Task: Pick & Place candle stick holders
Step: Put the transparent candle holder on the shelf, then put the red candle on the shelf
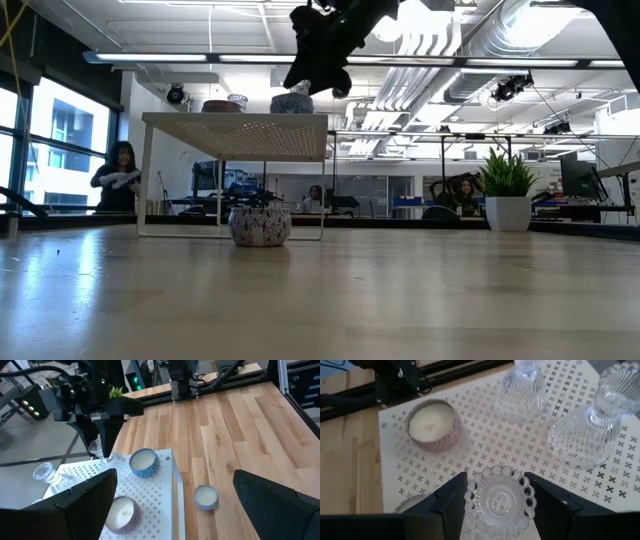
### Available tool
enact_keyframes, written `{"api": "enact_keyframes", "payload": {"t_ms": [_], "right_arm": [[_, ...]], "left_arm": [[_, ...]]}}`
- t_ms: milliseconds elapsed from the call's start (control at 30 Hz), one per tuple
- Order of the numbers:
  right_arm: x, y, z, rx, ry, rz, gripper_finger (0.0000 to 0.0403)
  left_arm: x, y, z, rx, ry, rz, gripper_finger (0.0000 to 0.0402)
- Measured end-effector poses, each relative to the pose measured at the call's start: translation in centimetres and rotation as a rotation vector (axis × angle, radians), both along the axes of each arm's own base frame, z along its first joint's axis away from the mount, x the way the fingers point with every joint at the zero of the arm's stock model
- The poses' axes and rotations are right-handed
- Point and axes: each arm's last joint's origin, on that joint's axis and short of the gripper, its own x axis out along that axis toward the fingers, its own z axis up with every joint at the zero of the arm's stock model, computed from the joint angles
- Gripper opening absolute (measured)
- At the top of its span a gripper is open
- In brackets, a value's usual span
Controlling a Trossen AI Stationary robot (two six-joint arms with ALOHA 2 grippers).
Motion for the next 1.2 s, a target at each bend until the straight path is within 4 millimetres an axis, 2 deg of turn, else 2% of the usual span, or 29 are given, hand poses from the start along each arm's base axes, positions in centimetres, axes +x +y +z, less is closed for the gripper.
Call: {"api": "enact_keyframes", "payload": {"t_ms": [533, 767, 900, 1000, 1200], "right_arm": [[0.3, 0.0, 0.7, -0.055, -0.063, 0.005, 0.0191], [0.3, 1.0, 3.0, -0.152, -0.097, 0.036, 0.0191], [0.5, 2.5, 4.2, -0.247, -0.099, 0.083, 0.0191], [0.3, 4.4, 5.8, -0.333, -0.106, 0.113, 0.0191], [-1.6, 10.5, 8.2, -0.448, -0.016, 0.209, 0.019]], "left_arm": [[-0.1, -0.1, -0.2, -0.048, 0.025, -0.035, 0.0393], [-0.1, -0.1, -0.2, -0.073, 0.023, -0.032, 0.0393], [-0.1, -0.2, -0.2, -0.079, 0.024, -0.039, 0.0393], [-0.1, -0.3, -0.3, -0.102, 0.035, -0.077, 0.0393], [0.9, -1.0, -0.7, -0.163, 0.068, -0.156, 0.0393]]}}
